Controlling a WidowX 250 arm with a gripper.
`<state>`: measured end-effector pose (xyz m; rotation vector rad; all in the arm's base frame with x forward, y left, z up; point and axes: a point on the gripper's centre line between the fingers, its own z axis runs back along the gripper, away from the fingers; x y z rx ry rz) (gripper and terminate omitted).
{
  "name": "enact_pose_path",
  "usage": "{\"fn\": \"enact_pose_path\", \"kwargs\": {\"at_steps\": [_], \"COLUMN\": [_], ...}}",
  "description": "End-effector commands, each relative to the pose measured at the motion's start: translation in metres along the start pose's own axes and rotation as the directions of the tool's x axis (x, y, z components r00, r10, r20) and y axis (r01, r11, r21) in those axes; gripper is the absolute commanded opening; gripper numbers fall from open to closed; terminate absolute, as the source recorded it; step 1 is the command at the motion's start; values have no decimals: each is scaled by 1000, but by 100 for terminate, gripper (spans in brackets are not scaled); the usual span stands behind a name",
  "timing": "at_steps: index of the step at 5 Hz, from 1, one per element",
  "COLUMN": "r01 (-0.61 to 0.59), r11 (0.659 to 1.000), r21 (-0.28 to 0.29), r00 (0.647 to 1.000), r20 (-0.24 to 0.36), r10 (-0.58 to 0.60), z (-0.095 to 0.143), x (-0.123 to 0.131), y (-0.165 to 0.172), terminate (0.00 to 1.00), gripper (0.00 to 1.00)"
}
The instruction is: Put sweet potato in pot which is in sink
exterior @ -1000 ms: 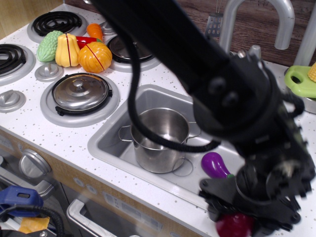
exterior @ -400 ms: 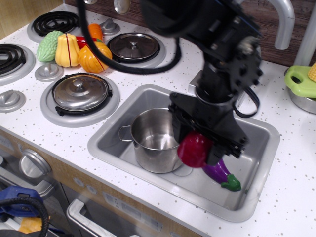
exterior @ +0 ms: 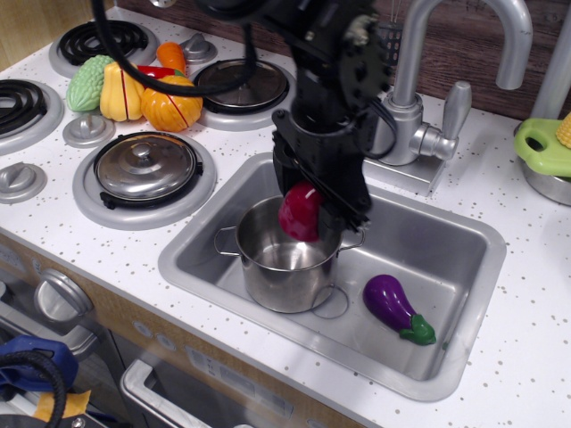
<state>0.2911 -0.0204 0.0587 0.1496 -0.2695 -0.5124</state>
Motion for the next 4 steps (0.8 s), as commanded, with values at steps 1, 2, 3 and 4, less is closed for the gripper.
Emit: {"fn": "enact_pose_path", "kwargs": {"at_steps": [1,2,3,4], "r01": [158,216,216,216], "r11": [987,975,975,975], "r21": [35,54,54,54], "r00": [981,968,968,968], "r20": [109,121,121,121], "r10": [-161,-221,-221,-221], "z": [-4,-5,-5,-5], "x": [-1,-1,-1,-1], "y": [26,27,27,27], "terminate": [0,0,0,100], "gripper": [100,100,100,100]}}
